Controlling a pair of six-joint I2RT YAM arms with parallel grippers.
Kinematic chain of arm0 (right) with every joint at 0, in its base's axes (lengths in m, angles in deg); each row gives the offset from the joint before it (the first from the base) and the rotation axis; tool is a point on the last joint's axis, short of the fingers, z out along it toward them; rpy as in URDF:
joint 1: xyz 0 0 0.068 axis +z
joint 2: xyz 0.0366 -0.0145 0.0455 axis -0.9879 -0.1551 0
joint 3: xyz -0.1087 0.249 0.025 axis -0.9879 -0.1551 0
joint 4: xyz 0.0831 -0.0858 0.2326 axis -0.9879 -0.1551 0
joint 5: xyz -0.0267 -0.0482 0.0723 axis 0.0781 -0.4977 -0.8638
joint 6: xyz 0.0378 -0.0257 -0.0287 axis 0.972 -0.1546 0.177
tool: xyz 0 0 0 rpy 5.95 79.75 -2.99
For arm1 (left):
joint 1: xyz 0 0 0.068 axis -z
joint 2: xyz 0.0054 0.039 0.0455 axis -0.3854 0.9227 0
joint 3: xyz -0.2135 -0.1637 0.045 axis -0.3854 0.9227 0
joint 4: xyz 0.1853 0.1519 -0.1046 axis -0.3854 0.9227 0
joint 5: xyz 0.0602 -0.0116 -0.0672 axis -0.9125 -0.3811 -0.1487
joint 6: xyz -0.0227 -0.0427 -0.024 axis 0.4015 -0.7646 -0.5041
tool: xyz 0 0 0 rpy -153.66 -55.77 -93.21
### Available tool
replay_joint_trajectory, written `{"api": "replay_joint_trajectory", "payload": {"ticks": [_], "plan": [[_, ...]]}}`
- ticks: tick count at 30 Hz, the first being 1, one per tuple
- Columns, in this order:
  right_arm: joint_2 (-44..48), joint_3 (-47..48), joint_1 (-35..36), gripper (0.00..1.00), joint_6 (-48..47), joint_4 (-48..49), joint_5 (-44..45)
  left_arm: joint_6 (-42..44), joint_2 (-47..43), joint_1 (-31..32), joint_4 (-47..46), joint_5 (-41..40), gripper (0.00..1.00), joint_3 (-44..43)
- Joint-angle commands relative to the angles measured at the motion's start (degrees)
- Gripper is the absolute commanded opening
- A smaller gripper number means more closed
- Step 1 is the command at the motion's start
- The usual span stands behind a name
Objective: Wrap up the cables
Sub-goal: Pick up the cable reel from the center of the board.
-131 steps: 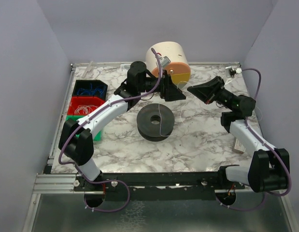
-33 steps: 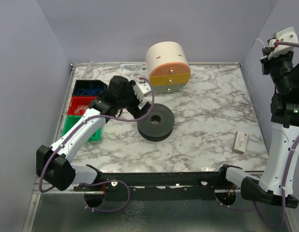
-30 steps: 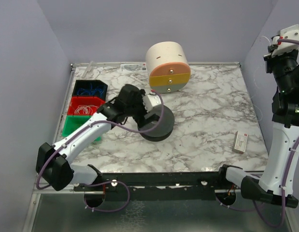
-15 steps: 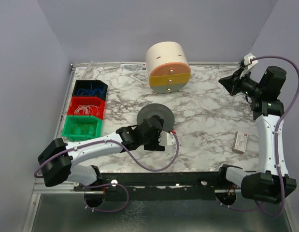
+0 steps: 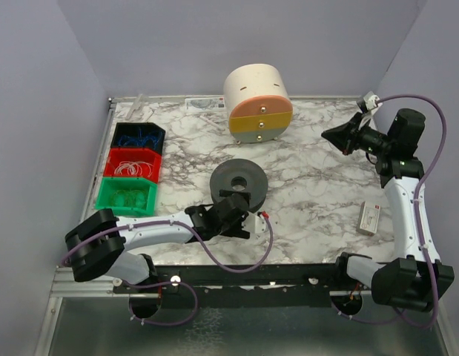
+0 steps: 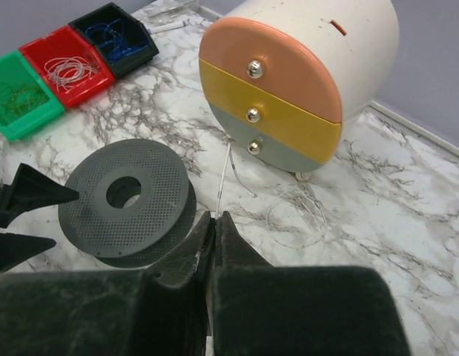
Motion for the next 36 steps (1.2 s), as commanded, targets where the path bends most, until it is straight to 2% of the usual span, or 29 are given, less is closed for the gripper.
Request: {"api": "replay_joint_trajectory", "payload": {"ticks": [1, 4, 6, 8, 12, 15, 19, 21, 26, 29, 36], "plan": [[0.08, -1.01, 0.2, 0.01, -0.02, 1.51, -2.41, 1.22, 1.7, 0.89, -6.35, -4.33, 0.99, 2.43], [0.18, -1.38, 0.21, 0.0, -0.06, 1.61, -2.55, 1.12, 2.75, 1.29, -8.3, -6.06, 0.98, 3.13], [0.08, -1.5, 0.21, 0.0, -0.11, 1.56, -2.98, 1.04, 3.5, 1.34, -10.03, -6.85, 0.92, 3.3], [0.0, -1.55, 0.15, 0.0, -0.05, 1.56, -3.35, 1.35, 4.36, 1.42, -11.4, -8.07, 0.83, 3.55], [0.25, -2.05, 0.19, 0.0, -0.47, 1.56, -3.89, 2.0, 6.9, 1.49, -16.3, -11.26, 0.77, 4.83], [0.64, -2.73, 0.15, 0.0, -1.78, 0.62, -4.03, 2.45, 8.75, 1.48, -19.48, -12.73, 0.68, 5.68], [1.36, -3.69, 0.25, 0.01, -3.57, -1.1, -4.6, 2.94, 11.12, 1.51, -23.22, -15.0, 0.46, 6.27], [2.01, -4.6, 0.25, 0.01, -4.11, -1.22, -4.64, 2.41, 11.82, 1.51, -23.79, -15.46, 0.3, 5.77], [3.43, -8.11, 0.3, 0.0, -3.59, 1.5, -5.05, 1.43, 11.05, 1.22, -23.96, -16.08, 0.0, 3.68], [3.27, -9.61, 0.36, 0.0, -1.9, 3.98, -5.99, -0.42, 9.49, -0.5, -22.55, -14.69, 0.0, 1.43], [0.5, -11.15, 3.25, 0.01, 4.91, 8.92, -7.65, -8.84, 6.03, -8.22, -11.31, -3.88, 0.0, -8.68]]}}
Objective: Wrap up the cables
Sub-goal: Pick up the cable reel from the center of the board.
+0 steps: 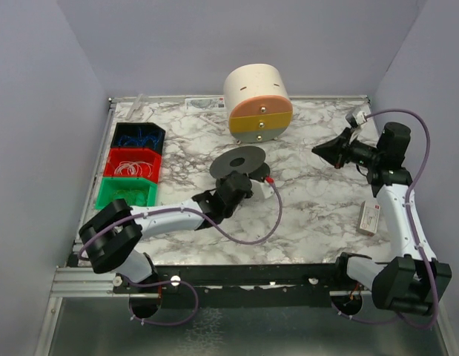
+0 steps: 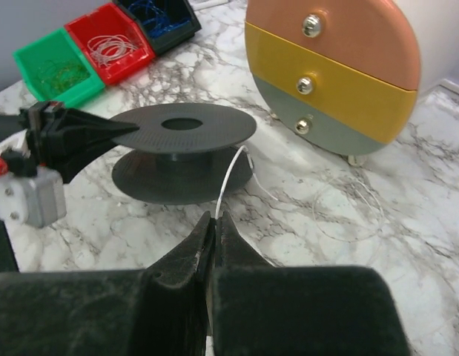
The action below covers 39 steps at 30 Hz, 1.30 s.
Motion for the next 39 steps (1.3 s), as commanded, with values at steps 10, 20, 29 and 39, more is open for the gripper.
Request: {"api": "replay_joint_trajectory", "payload": {"ticks": [10, 20, 29, 39], "plan": [[-11.56, -4.43, 9.8, 0.01, 37.55, 27.0, -4.84, -18.67, -4.7, -7.87, 14.6, 20.6, 0.0, -8.3], [-17.59, -11.74, 11.79, 0.01, 61.97, 50.79, -5.02, -18.12, -2.34, -6.64, 7.66, 9.54, 0.0, -8.08], [-21.99, -13.75, 14.14, 0.0, 69.32, 61.26, -3.99, -17.68, 1.08, -3.91, 4.96, 2.07, 0.0, -10.02], [-10.42, -2.74, 14.78, 0.0, 26.06, 14.94, 9.96, -18.43, -1.27, -6.78, 6.99, 8.49, 0.0, -6.86]]}}
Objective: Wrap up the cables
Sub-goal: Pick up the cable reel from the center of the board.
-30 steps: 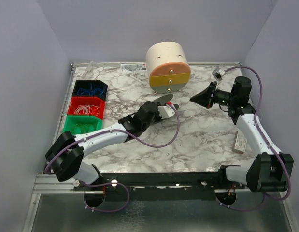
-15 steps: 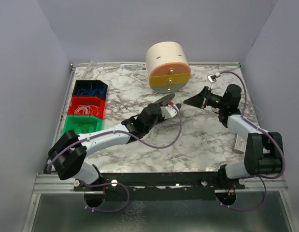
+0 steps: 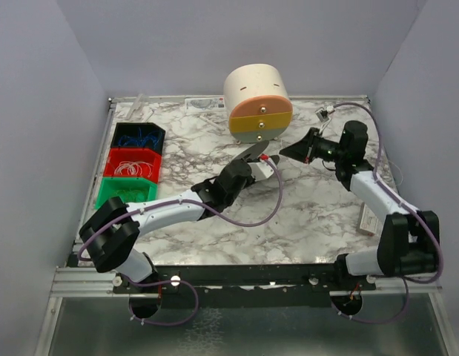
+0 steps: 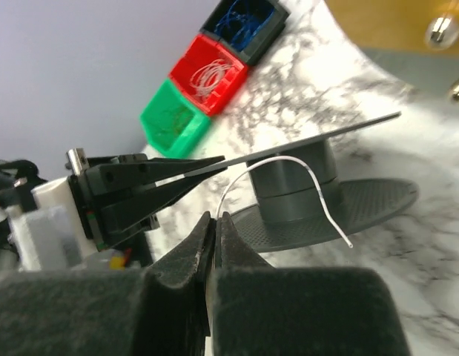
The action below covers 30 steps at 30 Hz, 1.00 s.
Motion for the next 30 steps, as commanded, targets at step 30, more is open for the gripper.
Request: {"api": "replay_joint_trajectory", "payload": {"ticks": [30], "plan": [[10.03, 7.41, 1.99, 0.0, -12.17, -13.62, -5.31, -16.33, -0.28, -17.36, 9.23, 28.4, 0.0, -4.45]]}}
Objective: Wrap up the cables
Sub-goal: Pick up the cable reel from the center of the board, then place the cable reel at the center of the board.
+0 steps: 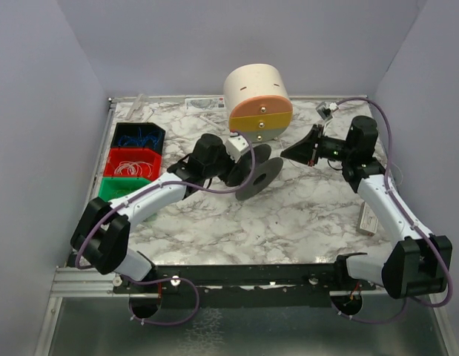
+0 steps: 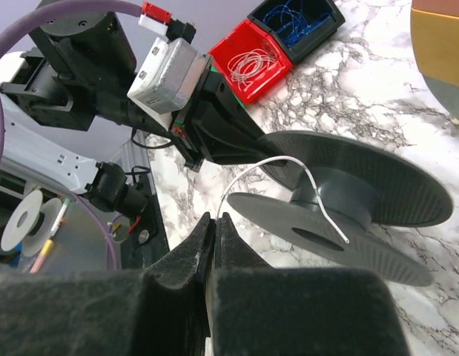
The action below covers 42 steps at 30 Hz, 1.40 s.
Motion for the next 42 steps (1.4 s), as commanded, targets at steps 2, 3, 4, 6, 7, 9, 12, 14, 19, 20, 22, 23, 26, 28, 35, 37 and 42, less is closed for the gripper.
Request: {"api": "replay_joint_trajectory", "payload": {"ticks": [2, 3, 4, 6, 7, 9, 12, 14, 19, 20, 22, 23, 26, 28, 35, 37, 42], "plan": [[-1.77, 1.44, 0.74, 0.0, 0.99, 3.42, -1.04, 1.57, 4.07, -0.17, -2.8, -14.0, 0.0, -2.7], [-2.09, 1.63, 0.79, 0.01, 0.96, 3.7, -0.88, 1.71, 4.52, -0.28, -2.86, -15.11, 0.0, -3.19], [-2.58, 1.8, 0.82, 0.01, 0.96, 3.99, -0.86, 1.53, 4.92, -0.31, -4.31, -16.26, 0.0, -3.71], [-3.51, 2.36, 0.89, 0.0, 1.17, 4.57, -1.03, 1.43, 5.4, -0.41, -6.12, -18.19, 0.0, -4.49], [-3.94, 2.69, 0.98, 0.01, 1.26, 5.02, -1.03, 1.47, 5.85, -0.49, -6.66, -19.02, 0.0, -4.94], [-4.51, 3.11, 1.01, 0.0, 1.3, 5.95, -0.87, 1.74, 7.23, -0.81, -6.46, -19.73, 0.0, -6.46], [-5.05, 3.5, 1.25, 0.01, 1.48, 7.18, -0.79, 1.36, 9.95, -1.9, -4.01, -19.96, 0.09, -9.08], [-5.05, 3.54, 1.35, 0.01, 1.36, 7.57, -0.79, 0.51, 10.62, -3.07, -3.35, -19.63, 0.6, -9.55], [-4.77, 2.66, 1.45, 0.0, 0.96, 8.56, -0.43, -0.76, 8.87, -6.15, -3.31, -18.3, 0.92, -9.26], [-4.69, 2.71, 1.46, 0.0, 0.93, 8.57, -0.55, -0.81, 8.03, -6.65, -3.16, -17.9, 0.95, -9.64], [-4.47, 3.06, 1.45, 0.01, 0.83, 8.36, -1.18, -0.44, 5.77, -7.42, -2.17, -15.88, 0.99, -9.94], [-4.44, 3.56, 1.45, 0.0, 0.55, 7.9, -1.5, 0.11, 4.4, -7.47, -1.45, -14.77, 0.99, -10.22], [-4.94, 5.8, 1.54, 0.01, 0.45, 5.74, -3.47, 3.37, 0.51, -7.48, 1.73, -7.83, 0.99, -12.42], [-5.7, 7.36, 1.79, 0.0, 2.21, 5.84, -5.35, 5.72, 0.03, -7.48, 6.75, -3.16, 0.99, -16.7], [-9.64, 10.14, 4.64, 0.01, 11.65, 12.35, -9.41, 9.18, 0.19, -7.35, 14.84, 12.6, 0.99, -21.25], [-11.75, 8.99, 5.86, 0.0, 19.69, 20.75, -10.72, 10.24, 0.02, -7.39, 16.18, 15.45, 0.99, -21.25], [-21.25, 6.09, 9.51, 0.01, 50.41, 56.07, -12.48, 14.16, -0.21, -7.4, 20.91, 21.24, 0.99, -21.96]]}}
